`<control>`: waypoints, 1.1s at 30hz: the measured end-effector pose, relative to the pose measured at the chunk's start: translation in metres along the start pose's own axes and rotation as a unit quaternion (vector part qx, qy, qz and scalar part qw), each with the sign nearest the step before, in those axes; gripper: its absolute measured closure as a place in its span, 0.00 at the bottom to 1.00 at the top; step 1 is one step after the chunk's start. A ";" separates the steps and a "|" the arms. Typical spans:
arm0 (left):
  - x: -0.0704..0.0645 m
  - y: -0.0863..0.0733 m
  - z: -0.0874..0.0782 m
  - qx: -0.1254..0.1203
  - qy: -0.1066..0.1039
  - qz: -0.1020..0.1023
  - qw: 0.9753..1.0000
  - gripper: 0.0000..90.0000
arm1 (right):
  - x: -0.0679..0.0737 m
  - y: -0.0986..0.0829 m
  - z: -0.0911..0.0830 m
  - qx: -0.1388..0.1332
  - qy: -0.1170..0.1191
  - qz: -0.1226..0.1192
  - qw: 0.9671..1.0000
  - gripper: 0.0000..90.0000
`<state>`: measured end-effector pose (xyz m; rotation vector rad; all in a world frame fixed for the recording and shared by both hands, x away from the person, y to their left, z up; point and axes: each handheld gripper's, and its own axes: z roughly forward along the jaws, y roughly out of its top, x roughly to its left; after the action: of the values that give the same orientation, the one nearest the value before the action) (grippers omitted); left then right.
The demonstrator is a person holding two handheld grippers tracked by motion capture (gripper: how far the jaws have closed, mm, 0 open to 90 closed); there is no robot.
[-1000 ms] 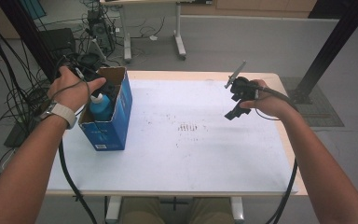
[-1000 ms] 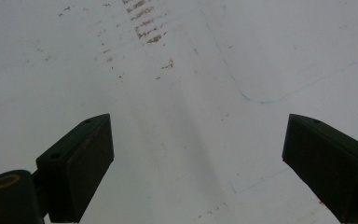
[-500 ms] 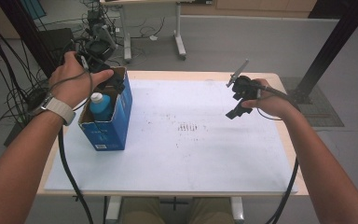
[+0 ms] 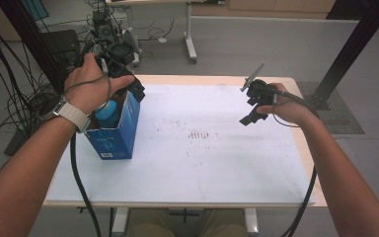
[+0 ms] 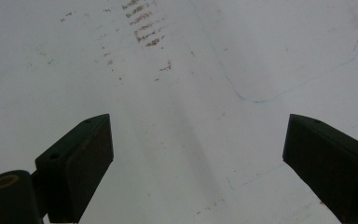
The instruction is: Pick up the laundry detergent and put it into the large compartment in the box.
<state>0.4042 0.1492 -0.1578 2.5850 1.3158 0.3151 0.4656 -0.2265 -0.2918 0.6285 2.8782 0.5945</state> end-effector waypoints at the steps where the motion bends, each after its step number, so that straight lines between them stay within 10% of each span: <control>1: -0.002 0.001 0.000 0.000 0.000 0.005 1.000 0.07 | 0.000 0.000 0.000 0.000 0.000 0.000 1.000 0.09; 20: -0.029 0.015 0.013 0.013 -0.013 0.069 0.997 0.08 | 0.001 -0.004 -0.005 -0.007 -0.003 0.006 1.000 0.09; 33: -0.057 0.018 0.032 0.027 -0.016 0.153 0.988 0.08 | 0.002 -0.004 -0.005 -0.006 -0.005 0.010 1.000 0.09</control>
<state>0.3946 0.0891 -0.1879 2.8242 0.9256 0.2900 0.4610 -0.2304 -0.2894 0.6567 2.8603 0.6076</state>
